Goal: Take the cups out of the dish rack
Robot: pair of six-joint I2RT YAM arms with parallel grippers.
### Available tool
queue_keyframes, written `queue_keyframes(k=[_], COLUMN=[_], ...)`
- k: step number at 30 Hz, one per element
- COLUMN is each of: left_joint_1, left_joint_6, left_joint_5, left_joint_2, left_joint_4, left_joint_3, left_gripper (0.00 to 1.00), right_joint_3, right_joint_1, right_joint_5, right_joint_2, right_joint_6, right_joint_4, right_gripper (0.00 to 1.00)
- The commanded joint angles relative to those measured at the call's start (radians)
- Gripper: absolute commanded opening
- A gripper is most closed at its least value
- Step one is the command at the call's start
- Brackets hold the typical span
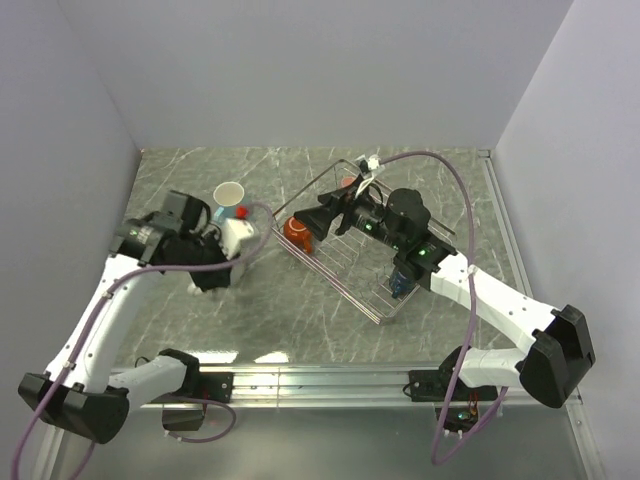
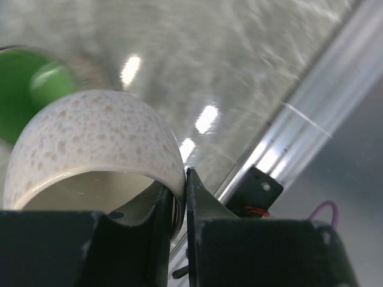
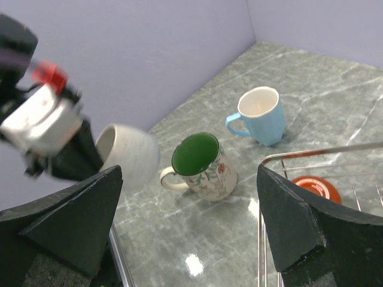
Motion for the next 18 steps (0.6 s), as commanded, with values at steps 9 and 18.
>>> queue_keyframes(k=[9, 18], left_joint_1=[-0.248, -0.268], left_joint_6=[-0.088, 0.023], left_joint_5=[-0.146, -0.053], left_joint_2=[0.007, 0.018], left_joint_4=[0.199, 0.178], left_joint_3=[-0.332, -0.412], left_gripper=[0.0, 0.01], right_joint_3=[-0.051, -0.067], right_joint_1=[0.017, 0.017], right_joint_5=[0.056, 0.088], right_joint_2=[-0.052, -0.077], right_joint_6=[-0.031, -0.045], right_joint_4=[-0.009, -0.026], right_gripper=[1.0, 1.0])
